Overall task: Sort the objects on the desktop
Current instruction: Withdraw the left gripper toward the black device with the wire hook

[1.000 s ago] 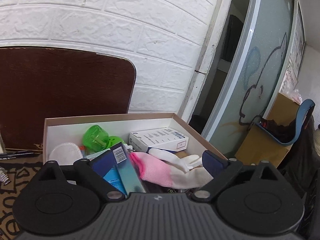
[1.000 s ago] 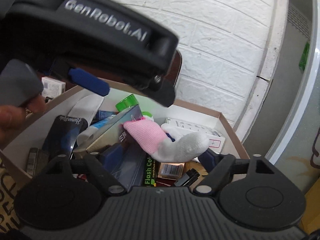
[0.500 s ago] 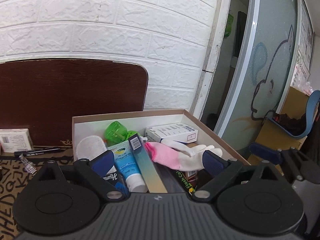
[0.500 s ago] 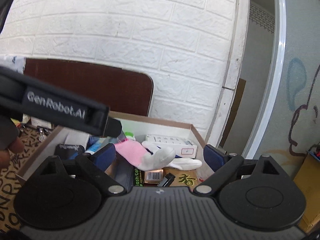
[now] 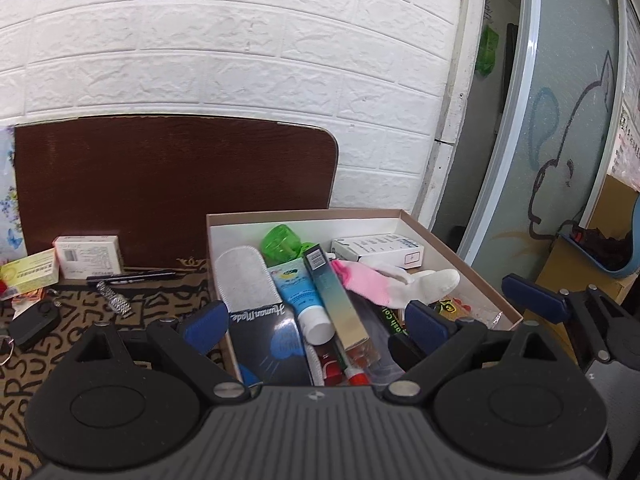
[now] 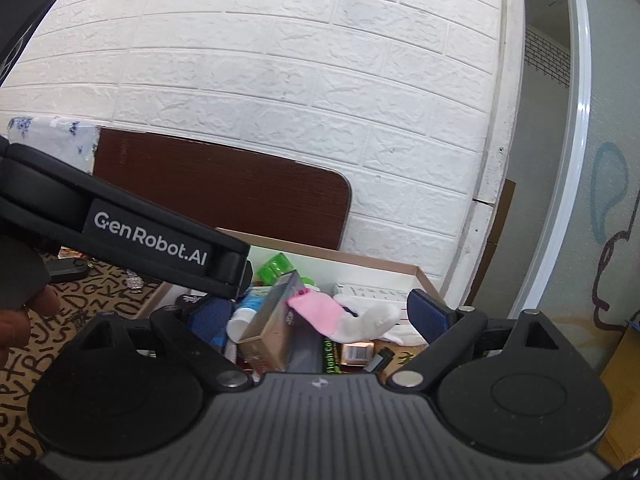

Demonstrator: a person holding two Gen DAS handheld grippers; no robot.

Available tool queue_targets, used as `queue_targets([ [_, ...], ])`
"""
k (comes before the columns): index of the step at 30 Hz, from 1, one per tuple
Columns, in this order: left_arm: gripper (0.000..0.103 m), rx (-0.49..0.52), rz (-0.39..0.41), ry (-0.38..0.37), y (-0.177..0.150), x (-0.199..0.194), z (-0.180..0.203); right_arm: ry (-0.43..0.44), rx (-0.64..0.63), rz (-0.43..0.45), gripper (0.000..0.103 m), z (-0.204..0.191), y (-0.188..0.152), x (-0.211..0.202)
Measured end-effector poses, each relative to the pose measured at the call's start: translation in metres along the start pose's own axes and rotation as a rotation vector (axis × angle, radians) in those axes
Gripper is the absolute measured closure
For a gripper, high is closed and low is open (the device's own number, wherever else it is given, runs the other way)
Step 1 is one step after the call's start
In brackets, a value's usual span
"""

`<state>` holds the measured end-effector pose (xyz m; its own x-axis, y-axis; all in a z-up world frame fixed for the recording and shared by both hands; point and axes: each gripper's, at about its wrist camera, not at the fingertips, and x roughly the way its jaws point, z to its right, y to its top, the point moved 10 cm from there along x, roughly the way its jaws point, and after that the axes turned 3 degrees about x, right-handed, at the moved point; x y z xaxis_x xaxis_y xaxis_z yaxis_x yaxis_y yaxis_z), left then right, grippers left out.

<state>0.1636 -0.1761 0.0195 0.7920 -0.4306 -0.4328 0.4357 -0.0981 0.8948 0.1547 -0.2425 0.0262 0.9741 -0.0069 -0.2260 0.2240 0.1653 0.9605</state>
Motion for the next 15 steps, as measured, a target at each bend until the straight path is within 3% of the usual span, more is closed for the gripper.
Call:
queue_targets([
  [6,0.005,-0.028,0.002,0.046,-0.011,-0.017,-0.021,0.063,-0.035,0.005,0.01,-0.03,0.003,-0.003],
  [15,0.005,-0.162,-0.005,0.113,-0.039,-0.044,-0.082,0.198,-0.126,-0.007,0.01,-0.094,0.003,-0.001],
])
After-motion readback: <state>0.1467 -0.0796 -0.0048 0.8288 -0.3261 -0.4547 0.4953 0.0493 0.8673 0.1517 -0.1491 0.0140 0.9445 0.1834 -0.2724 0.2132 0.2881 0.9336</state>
